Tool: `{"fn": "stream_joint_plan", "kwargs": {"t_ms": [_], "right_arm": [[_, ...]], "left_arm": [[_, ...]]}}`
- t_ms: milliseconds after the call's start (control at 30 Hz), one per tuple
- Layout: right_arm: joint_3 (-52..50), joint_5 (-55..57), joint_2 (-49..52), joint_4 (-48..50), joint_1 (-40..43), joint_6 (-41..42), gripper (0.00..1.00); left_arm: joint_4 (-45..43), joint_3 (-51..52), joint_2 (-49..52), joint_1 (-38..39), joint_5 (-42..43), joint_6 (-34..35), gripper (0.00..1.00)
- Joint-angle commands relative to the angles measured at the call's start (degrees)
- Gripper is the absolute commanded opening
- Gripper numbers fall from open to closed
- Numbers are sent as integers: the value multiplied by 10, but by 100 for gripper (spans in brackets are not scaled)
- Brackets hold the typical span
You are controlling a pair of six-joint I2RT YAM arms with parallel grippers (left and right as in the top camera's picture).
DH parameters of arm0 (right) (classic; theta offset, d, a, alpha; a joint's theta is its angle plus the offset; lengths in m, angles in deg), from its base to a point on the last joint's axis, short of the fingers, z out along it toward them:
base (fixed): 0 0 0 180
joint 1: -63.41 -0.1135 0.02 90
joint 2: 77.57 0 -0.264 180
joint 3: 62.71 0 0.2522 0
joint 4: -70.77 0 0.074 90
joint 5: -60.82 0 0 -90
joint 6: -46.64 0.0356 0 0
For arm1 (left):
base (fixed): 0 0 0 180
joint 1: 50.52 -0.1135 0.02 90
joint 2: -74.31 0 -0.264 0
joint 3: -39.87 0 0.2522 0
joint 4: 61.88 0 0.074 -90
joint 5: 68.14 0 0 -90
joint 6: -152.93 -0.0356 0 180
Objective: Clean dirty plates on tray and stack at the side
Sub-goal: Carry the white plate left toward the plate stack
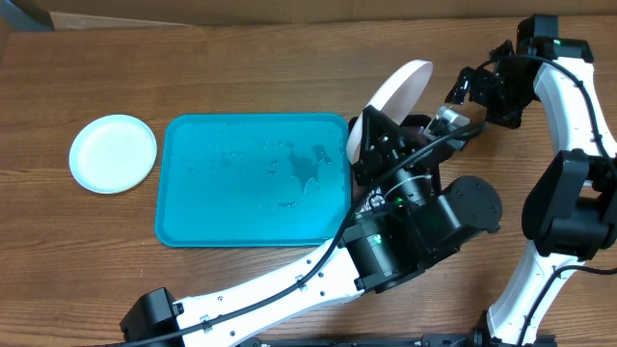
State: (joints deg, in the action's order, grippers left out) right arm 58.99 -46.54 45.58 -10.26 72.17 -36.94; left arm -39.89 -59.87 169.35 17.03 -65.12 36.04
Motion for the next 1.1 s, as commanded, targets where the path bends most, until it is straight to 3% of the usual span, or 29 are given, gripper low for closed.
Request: {"fn": "stream_joint_plan", "kwargs": {"t_ms": [0,233,333,600,900,1067], "right_arm": [[8,0,-15,2,0,3,100],[8,0,-15,2,0,3,100],[8,0,-15,2,0,3,100],[8,0,-15,2,0,3,100],[8,0,-15,2,0,3,100],[8,0,-15,2,0,3,100]], "left_arm": [[10,-11,-10,6,-19,68,4],[12,-4,-10,7,-13,134,4],[58,4,-10,7,39,176,4],[265,9,-2,-4,352,341,4],[296,9,-3,-81,540,455,4],[299,9,-3,-196,756,495,4]]}}
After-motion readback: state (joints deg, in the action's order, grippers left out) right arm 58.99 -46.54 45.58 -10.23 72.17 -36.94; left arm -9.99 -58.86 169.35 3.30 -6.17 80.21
